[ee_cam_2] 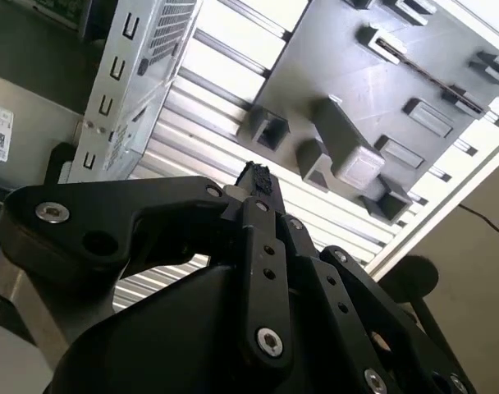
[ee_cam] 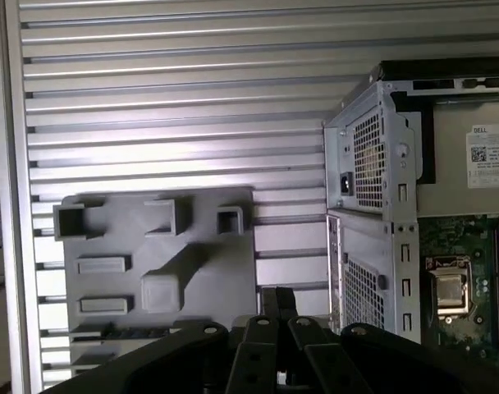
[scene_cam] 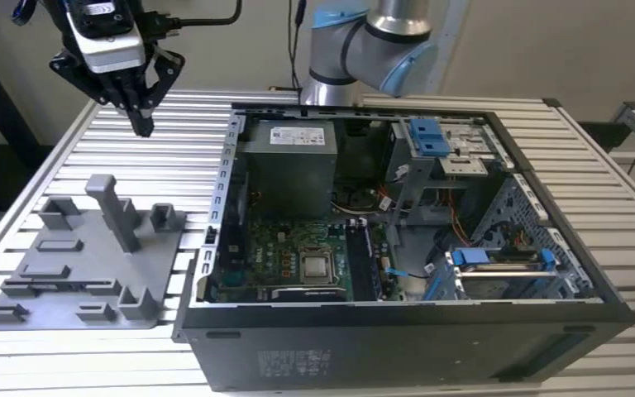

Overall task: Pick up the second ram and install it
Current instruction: 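Reach for the second ram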

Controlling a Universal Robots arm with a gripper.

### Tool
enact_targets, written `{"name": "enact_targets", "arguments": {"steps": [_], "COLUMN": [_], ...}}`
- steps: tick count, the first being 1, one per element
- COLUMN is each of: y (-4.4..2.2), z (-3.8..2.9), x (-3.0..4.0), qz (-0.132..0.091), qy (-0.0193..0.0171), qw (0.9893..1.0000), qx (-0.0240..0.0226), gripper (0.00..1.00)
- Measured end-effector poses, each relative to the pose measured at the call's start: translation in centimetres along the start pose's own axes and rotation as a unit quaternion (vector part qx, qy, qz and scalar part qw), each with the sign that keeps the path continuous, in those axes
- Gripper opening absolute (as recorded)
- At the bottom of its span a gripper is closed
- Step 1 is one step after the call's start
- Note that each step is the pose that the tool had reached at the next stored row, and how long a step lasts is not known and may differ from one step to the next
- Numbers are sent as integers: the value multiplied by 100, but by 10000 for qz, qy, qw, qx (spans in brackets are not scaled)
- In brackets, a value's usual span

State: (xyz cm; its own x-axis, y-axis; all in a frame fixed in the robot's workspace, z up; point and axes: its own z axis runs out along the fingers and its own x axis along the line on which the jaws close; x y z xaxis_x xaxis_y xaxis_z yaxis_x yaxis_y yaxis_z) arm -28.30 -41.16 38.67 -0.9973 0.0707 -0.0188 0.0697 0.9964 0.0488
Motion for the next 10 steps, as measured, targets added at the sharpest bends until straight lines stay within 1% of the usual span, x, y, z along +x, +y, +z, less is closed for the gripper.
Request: {"name": "enact_targets", "arguments": {"steps": [10], "y": [-38], "z": [1], "x": [453], "qz": [0], "qy": [0], "qw": [10000], "qx": [0], "gripper": [11]}}
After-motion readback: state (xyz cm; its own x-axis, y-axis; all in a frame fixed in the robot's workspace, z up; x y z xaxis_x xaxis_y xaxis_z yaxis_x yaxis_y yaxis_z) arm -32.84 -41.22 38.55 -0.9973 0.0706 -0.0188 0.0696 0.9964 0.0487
